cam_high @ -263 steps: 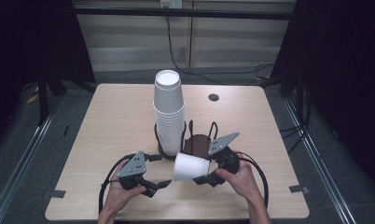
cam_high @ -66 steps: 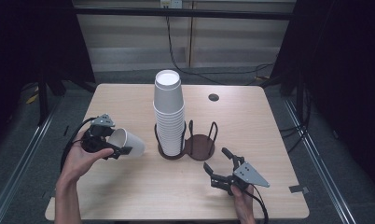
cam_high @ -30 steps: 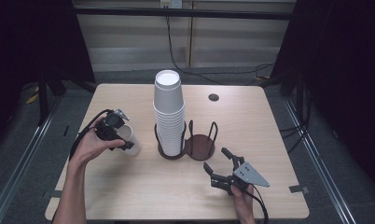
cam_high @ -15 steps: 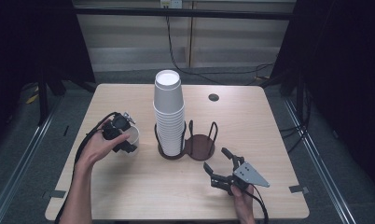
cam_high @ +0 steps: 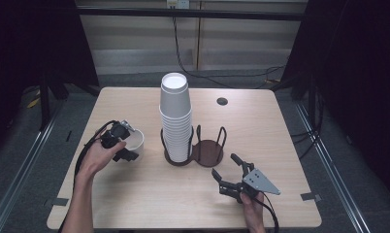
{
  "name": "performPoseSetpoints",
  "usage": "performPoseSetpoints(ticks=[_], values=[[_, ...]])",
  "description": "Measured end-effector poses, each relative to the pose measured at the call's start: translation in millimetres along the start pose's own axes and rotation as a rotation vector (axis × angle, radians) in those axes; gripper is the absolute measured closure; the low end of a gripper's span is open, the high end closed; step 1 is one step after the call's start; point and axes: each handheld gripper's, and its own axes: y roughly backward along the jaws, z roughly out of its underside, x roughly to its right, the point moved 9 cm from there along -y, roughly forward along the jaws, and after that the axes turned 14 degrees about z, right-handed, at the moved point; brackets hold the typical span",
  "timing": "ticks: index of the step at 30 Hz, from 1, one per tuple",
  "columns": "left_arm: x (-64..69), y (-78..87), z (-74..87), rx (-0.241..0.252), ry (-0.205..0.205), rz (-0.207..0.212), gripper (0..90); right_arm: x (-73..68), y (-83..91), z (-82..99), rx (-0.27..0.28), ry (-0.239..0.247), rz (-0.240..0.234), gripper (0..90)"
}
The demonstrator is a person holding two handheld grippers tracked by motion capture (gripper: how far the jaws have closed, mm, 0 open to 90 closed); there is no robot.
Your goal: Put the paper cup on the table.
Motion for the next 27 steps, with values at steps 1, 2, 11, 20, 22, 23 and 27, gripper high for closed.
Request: performPoseSetpoints(ticks=[1, 2, 11, 20, 22, 23, 27], values=[[0.3, 1.1, 4.0, 0.015, 0.009, 0.002, 16.3, 0.0, 0.0, 0.0, 0.0, 0.0, 0.0, 14.5], [-0.5, 1.5, 4.9, 0.022, 0.0, 0.002, 16.3, 0.0, 0.0, 0.0, 0.0, 0.0, 0.0, 14.5], [1.4, 13.2, 13.3, 0.111, 0.015, 0.008, 16.3, 0.1, 0.0, 0.0, -0.001, -0.001, 0.0, 14.4], [10.6, 39.1, 11.5, 0.234, 0.005, -0.053, 16.2, 0.1, 0.0, 0.0, 0.0, -0.001, 0.0, 14.2], [11.7, 40.3, 11.4, 0.255, 0.008, -0.052, 16.1, 0.1, 0.0, 0.0, 0.0, -0.001, 0.0, 14.2], [11.9, 41.7, 11.5, 0.275, 0.016, -0.055, 16.3, 0.1, 0.0, 0.0, 0.0, -0.001, 0.0, 14.2], [15.2, 43.6, 12.7, 0.35, 0.042, -0.063, 16.2, 0.1, 0.0, 0.0, 0.0, -0.001, 0.0, 14.2]])
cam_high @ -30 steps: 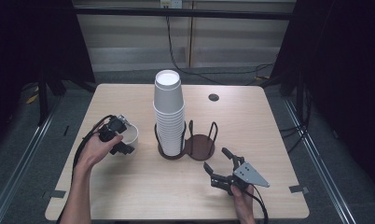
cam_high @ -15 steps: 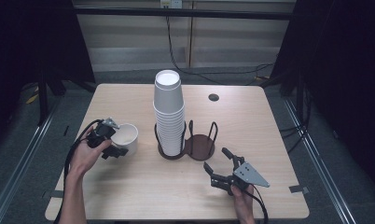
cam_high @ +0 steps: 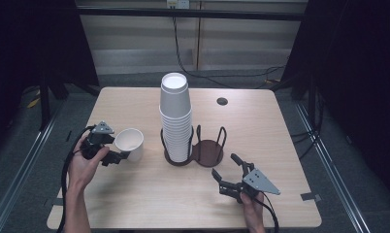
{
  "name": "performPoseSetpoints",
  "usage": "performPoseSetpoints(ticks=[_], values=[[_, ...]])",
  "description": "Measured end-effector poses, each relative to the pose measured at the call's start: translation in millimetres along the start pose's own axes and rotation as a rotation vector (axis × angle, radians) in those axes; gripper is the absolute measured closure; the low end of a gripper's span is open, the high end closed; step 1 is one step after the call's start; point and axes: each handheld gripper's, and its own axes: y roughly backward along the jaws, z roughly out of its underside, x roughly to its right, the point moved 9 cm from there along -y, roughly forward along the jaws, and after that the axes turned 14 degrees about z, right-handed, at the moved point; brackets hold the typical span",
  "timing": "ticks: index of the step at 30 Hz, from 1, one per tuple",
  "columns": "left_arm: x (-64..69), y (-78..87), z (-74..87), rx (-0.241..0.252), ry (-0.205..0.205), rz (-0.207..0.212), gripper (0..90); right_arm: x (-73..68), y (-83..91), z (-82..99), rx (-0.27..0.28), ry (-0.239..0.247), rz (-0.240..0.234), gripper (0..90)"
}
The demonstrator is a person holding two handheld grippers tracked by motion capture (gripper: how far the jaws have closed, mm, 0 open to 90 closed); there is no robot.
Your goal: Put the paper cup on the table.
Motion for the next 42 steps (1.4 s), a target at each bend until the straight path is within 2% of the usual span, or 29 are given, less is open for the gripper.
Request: performPoseSetpoints(ticks=[1, 3, 5, 7, 11, 16, 17, 20, 21, 23, 25, 27, 29, 30, 33, 35, 36, 39, 40, 42], values=[[0.0, 0.0, 0.0, 0.0, 0.0, 0.0, 16.1, 0.0, 0.0, 0.0, 0.0, 0.0, 0.0, 14.2], [2.9, 1.7, -1.4, 0.048, 0.007, 0.02, 16.2, 0.0, 0.0, 0.0, 0.0, 0.0, 0.0, 14.2], [6.9, 5.9, -2.7, 0.098, 0.006, 0.015, 16.1, 0.0, 0.0, 0.0, 0.0, 0.0, 0.0, 14.2], [8.7, 7.2, -2.7, 0.109, 0.001, 0.018, 16.1, 0.0, 0.0, 0.0, 0.0, 0.0, 0.0, 14.2], [18.9, 10.2, -4.8, 0.174, -0.016, 0.034, 16.2, 0.0, 0.0, 0.0, 0.0, 0.0, 0.0, 14.2], [28.3, 13.6, -3.9, 0.263, 0.006, 0.027, 17.7, 0.0, 0.0, 0.0, 0.0, 0.0, 0.0, 14.2], [34.0, 11.8, -1.9, 0.273, -0.008, 0.029, 18.2, 0.0, 0.0, 0.0, 0.0, 0.0, 0.0, 14.1], [40.5, 10.0, -0.7, 0.293, -0.011, 0.045, 19.3, 0.0, 0.0, 0.0, 0.0, 0.0, 0.0, 14.1], [46.6, 9.1, -2.0, 0.331, -0.016, 0.069, 19.3, 0.0, 0.0, 0.0, 0.0, 0.0, 0.0, 14.1], [49.5, 8.8, -2.8, 0.344, -0.023, 0.08, 19.3, 0.0, 0.0, 0.0, 0.0, 0.0, 0.0, 14.1], [57.0, 8.5, -5.4, 0.374, -0.034, 0.077, 19.3, 0.0, 0.0, 0.0, 0.0, 0.0, 0.0, 14.1], [64.2, 7.4, -6.9, 0.404, -0.037, 0.093, 19.3, 0.0, 0.0, 0.0, 0.0, 0.0, 0.0, 14.2], [67.0, 6.3, -7.3, 0.416, -0.042, 0.098, 19.3, 0.0, 0.0, 0.0, 0.0, 0.0, 0.0, 14.1], [71.6, 3.2, -7.6, 0.443, -0.045, 0.095, 19.3, 0.0, 0.0, 0.0, 0.0, 0.0, 0.0, 14.1], [76.8, -1.5, -6.7, 0.462, -0.042, 0.105, 19.3, 0.0, 0.0, 0.0, 0.0, 0.0, 0.0, 14.1], [80.1, -5.2, -6.9, 0.488, -0.042, 0.087, 19.3, 0.0, 0.0, 0.0, 0.0, 0.0, 0.0, 14.1], [85.2, -8.8, -7.0, 0.5, -0.051, 0.113, 19.3, 0.0, 0.0, 0.0, 0.0, 0.0, 0.0, 14.1], [89.0, -11.8, -7.9, 0.512, -0.071, 0.113, 19.3, 0.0, 0.0, 0.0, 0.0, 0.0, 0.0, 14.1], [94.3, -15.1, -9.1, 0.54, -0.066, 0.131, 19.1, 0.0, 0.0, 0.0, 0.0, 0.0, 0.0, 14.1], [98.9, -19.7, -9.2, 0.54, -0.072, 0.133, 18.5, 0.0, 0.0, 0.0, 0.0, 0.0, 0.0, 14.1]])
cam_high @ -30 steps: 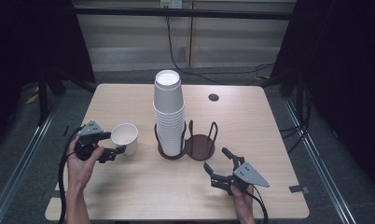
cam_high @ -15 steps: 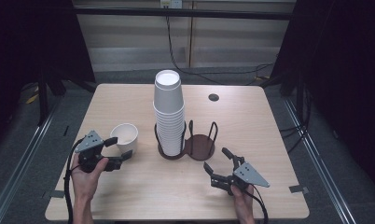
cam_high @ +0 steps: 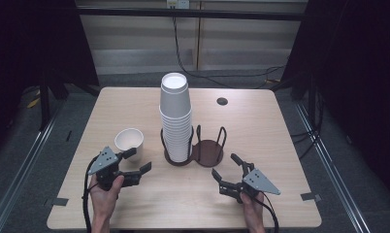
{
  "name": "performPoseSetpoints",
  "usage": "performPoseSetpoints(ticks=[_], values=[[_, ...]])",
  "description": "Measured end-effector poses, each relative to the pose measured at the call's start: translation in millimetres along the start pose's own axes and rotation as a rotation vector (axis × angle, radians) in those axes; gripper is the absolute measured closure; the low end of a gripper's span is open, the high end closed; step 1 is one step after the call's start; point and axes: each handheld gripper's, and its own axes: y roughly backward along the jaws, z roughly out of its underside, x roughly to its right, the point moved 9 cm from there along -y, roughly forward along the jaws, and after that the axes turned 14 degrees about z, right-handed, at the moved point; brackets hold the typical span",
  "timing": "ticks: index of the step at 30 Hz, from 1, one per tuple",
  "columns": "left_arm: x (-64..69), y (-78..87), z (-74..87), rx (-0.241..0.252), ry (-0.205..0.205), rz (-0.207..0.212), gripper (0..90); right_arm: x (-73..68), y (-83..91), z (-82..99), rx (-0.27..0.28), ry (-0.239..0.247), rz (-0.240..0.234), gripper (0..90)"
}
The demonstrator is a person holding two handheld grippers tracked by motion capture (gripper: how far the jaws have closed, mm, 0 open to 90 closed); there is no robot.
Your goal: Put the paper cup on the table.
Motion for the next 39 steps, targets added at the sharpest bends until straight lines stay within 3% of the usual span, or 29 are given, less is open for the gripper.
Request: performPoseSetpoints(ticks=[4, 5, 10, 12, 19, 22, 24, 26, 30, 31, 35, 36, 38, 39], values=[[6.2, -8.5, 1.5, -0.004, -0.031, 0.013, 18.2, 0.0, 0.0, 0.0, 0.0, 0.0, 0.0, 14.1], [8.4, -12.4, 2.1, 0.011, -0.058, 0.003, 18.2, 0.0, 0.0, 0.0, 0.0, 0.0, 0.0, 14.0], [14.0, -23.5, 9.9, 0.043, -0.05, 0.005, 17.5, 0.0, 0.0, 0.0, 0.0, 0.0, 0.0, 14.0], [19.2, -29.9, 14.5, 0.043, -0.083, 0.01, 17.4, 0.0, 0.0, 0.0, 0.0, 0.0, 0.0, 14.0], [31.1, -42.6, 18.2, 0.078, -0.1, 0.036, 17.3, 0.0, 0.0, 0.0, 0.0, 0.0, 0.0, 14.0], [34.7, -46.9, 22.5, 0.081, -0.102, 0.032, 17.4, 0.0, 0.0, 0.0, 0.0, 0.0, 0.0, 14.0], [40.3, -51.5, 26.3, 0.071, -0.097, 0.052, 17.3, 0.0, 0.0, 0.0, 0.0, 0.0, 0.0, 14.0], [40.7, -52.1, 27.2, 0.062, -0.119, 0.052, 17.3, 0.0, 0.0, 0.0, 0.0, 0.0, 0.0, 14.0], [45.2, -53.8, 32.5, 0.119, -0.135, 0.024, 16.6, -0.1, 0.0, 0.0, 0.001, 0.0, 0.0, 13.9], [46.4, -52.3, 31.2, 0.156, -0.128, 0.007, 16.4, -0.1, 0.0, 0.0, 0.0, 0.001, 0.0, 13.9], [48.6, -45.4, 29.0, 0.23, -0.146, 0.003, 16.4, 0.0, 0.0, 0.0, 0.0, 0.0, 0.0, 13.9], [48.6, -45.4, 29.0, 0.23, -0.146, 0.003, 16.1, 0.0, 0.0, 0.0, 0.0, 0.0, 0.0, 13.9], [51.4, -46.0, 29.0, 0.223, -0.19, -0.001, 15.9, 0.1, 0.0, 0.1, -0.001, -0.001, 0.001, 13.9], [51.0, -46.7, 29.5, 0.217, -0.181, 0.0, 15.8, 0.3, -0.1, 0.2, -0.002, -0.002, 0.004, 13.9]])
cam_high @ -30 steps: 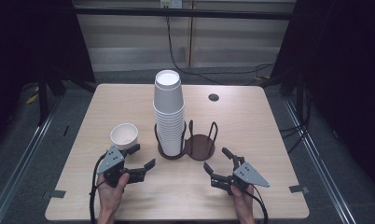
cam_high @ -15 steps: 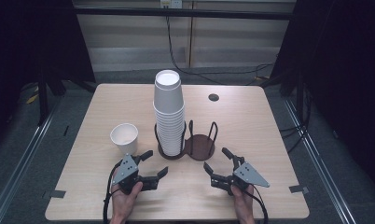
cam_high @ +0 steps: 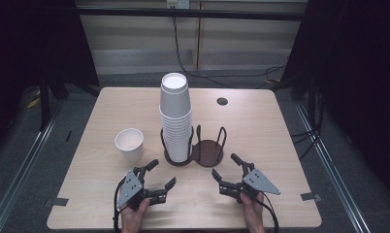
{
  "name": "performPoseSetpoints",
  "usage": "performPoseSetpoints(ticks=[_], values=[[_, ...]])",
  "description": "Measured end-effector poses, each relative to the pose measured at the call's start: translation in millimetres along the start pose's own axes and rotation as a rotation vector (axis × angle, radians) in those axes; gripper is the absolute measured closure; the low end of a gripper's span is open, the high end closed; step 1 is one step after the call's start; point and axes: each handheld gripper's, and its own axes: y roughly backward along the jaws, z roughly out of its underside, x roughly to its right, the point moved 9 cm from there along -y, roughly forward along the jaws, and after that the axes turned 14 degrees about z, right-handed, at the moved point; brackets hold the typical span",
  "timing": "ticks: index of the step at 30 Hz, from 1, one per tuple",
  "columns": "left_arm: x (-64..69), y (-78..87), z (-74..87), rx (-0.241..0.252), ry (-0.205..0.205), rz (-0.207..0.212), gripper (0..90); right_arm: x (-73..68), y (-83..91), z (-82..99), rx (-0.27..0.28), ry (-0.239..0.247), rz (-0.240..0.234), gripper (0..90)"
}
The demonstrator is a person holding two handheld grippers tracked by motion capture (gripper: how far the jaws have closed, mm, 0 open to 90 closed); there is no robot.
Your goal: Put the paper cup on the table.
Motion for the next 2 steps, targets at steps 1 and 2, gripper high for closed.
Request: performPoseSetpoints(ticks=[1, 2], values=[[-0.2, 0.2, 0.1, 0.004, 0.012, -0.007, 15.6, 0.1, -0.2, 0.1, -0.003, -0.001, 0.005, 13.9], [-0.4, 0.0, -0.1, 0.004, 0.007, -0.006, 15.6, 0.1, -0.2, 0.1, -0.003, -0.001, 0.005, 13.9]])
